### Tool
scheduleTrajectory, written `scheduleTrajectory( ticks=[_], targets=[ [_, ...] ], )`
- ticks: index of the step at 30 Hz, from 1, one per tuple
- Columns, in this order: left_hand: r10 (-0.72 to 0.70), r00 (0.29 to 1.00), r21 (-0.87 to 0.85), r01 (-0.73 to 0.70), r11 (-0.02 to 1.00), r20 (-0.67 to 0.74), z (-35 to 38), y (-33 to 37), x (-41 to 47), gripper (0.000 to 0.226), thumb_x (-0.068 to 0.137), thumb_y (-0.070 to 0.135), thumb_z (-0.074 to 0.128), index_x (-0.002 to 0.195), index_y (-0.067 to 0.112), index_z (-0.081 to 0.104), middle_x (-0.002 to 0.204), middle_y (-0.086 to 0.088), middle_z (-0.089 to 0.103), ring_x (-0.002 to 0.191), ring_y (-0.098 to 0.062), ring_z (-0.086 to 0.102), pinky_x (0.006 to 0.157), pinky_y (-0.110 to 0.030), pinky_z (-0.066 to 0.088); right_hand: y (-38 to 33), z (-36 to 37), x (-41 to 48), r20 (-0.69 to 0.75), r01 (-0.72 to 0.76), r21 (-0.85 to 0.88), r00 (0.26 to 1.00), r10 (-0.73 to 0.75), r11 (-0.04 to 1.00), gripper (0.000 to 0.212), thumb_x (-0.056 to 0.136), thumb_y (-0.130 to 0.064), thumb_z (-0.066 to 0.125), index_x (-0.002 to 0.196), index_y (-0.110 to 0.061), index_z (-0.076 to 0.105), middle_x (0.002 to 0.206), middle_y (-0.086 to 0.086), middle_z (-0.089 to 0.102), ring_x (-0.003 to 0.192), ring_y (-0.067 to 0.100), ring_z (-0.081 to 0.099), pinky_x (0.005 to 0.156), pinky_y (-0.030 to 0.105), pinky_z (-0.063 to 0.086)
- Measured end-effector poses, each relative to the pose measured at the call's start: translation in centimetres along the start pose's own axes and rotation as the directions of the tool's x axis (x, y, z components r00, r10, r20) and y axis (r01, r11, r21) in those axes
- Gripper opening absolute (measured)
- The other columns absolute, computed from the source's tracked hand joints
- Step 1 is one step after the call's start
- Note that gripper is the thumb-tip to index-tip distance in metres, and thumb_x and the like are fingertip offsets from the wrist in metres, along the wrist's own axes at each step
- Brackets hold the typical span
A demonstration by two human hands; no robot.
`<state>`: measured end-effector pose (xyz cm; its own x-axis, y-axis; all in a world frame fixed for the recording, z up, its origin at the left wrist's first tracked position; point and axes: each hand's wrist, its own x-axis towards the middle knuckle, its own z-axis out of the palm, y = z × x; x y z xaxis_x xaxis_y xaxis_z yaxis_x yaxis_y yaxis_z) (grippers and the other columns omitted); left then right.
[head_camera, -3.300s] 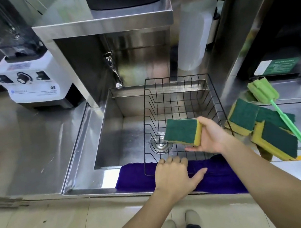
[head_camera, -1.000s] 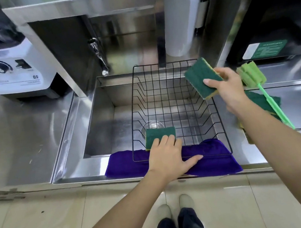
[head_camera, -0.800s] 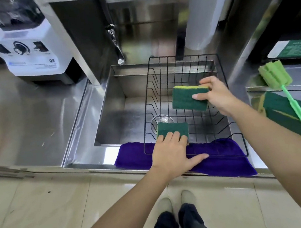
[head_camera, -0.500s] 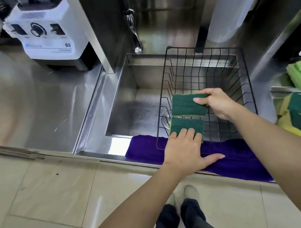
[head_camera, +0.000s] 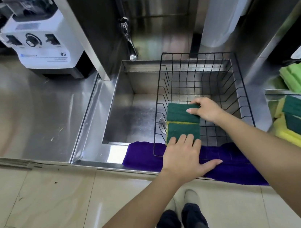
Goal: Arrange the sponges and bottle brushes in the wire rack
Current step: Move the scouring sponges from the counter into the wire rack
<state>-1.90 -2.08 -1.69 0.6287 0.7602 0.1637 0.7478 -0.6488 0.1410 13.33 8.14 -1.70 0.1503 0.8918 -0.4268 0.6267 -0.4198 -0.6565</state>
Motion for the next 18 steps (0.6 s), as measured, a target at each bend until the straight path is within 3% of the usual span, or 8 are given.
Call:
scheduleTrajectory(
  ticks=[4, 10, 15, 18],
  targets=[
    [0.016, 0.999, 0.003, -0.016, 1.000, 0.031, -0.4, 0.8, 0.4, 0.065, 0.080, 0.071, 0.034, 0.086, 0.010, 0.057, 0.081, -0.004, 0.057, 0.075, -0.023, 0.050, 0.068, -0.037, 0.041, 0.1, -0.6, -1.0, -0.053, 0.081, -0.171, 0.994, -0.091, 0.982, 0.051, 0.090, -0.030, 0.060, 0.133, -0.005, 0.050, 0.135, 0.018, 0.051, 0.119, 0.030, 0.053, 0.100, 0.036, 0.042],
    [0.097, 0.981, -0.056, -0.089, 0.994, 0.168, -0.3, 4.0, 2.1, 0.071, 0.084, 0.068, 0.021, 0.093, 0.009, 0.059, 0.091, -0.009, 0.062, 0.084, -0.026, 0.054, 0.073, -0.040, 0.043, 1.2, -5.1, -4.3, -0.294, 0.150, -0.174, 0.935, -0.197, 0.973, 0.033, 0.094, -0.020, 0.055, 0.121, -0.002, 0.059, 0.117, 0.016, 0.056, 0.107, 0.028, 0.057, 0.092, 0.030, 0.041],
    [0.140, 0.966, -0.086, -0.125, 0.989, 0.216, -0.1, 6.4, 3.6, 0.079, 0.081, 0.070, 0.009, 0.107, 0.011, 0.056, 0.106, -0.008, 0.061, 0.099, -0.026, 0.052, 0.083, -0.041, 0.039, 4.9, -9.3, -7.3, -0.476, 0.035, -0.153, 0.873, -0.105, 0.988, 0.032, 0.091, -0.016, 0.058, 0.118, 0.000, 0.061, 0.120, 0.019, 0.059, 0.109, 0.033, 0.058, 0.097, 0.038, 0.044],
    [0.165, 0.953, -0.078, -0.150, 0.986, 0.255, 0.3, 7.3, 4.2, 0.074, 0.085, 0.071, 0.018, 0.111, 0.012, 0.055, 0.111, -0.007, 0.060, 0.104, -0.026, 0.051, 0.087, -0.041, 0.040, 7.8, -11.0, -9.2, -0.529, -0.101, -0.164, 0.848, -0.002, 0.981, 0.039, 0.086, -0.020, 0.064, 0.122, -0.006, 0.060, 0.125, 0.018, 0.059, 0.116, 0.034, 0.055, 0.102, 0.044, 0.041]
  ],
)
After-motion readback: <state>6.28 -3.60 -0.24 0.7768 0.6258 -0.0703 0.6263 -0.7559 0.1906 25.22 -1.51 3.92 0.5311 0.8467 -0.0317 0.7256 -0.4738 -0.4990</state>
